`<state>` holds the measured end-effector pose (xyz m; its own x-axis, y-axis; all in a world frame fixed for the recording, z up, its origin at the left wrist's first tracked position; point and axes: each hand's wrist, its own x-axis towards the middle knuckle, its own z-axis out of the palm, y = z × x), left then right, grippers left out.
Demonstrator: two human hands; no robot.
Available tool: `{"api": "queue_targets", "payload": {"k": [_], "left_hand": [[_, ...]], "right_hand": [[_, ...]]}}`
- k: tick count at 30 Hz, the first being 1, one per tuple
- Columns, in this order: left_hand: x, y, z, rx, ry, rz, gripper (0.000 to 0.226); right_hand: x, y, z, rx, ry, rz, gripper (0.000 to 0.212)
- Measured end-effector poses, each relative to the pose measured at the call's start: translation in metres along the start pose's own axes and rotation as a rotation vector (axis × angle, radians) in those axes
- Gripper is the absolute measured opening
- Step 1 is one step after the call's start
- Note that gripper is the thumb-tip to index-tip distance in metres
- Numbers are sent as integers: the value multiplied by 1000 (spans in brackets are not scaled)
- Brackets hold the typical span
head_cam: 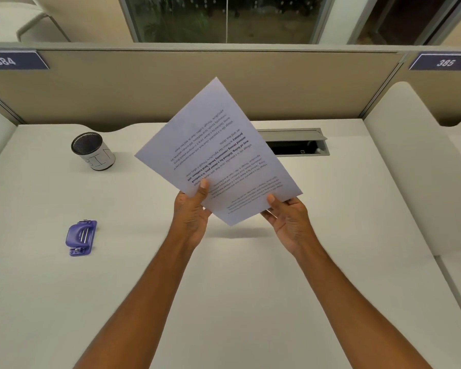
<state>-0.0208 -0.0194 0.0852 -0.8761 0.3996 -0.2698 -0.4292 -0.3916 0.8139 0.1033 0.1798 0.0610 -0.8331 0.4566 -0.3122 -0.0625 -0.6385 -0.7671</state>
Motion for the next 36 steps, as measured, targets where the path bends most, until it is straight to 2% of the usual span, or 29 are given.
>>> {"api": "queue_targets", "payload": {"k": [5, 11, 14, 18, 23, 36], "left_hand": [[-4, -7, 5, -57, -14, -8, 45], [12, 27, -29, 7, 62, 100, 28], [18, 52, -50, 185, 39, 138, 29], [24, 63, -58, 539, -93, 134, 31], [25, 49, -54, 673, -190, 55, 35], [13, -4, -74, 590, -62, 8, 34]], "right_hand": [[2, -2, 21, 67, 21, -68, 52], [7, -33, -1, -57, 25, -118, 42], [9, -47, -13, -141, 45, -134, 40], [6, -57, -18, -316, 79, -158, 45], [7, -51, -25, -552, 109, -164, 30], [5, -15, -44, -597, 128, -63, 32]]}}
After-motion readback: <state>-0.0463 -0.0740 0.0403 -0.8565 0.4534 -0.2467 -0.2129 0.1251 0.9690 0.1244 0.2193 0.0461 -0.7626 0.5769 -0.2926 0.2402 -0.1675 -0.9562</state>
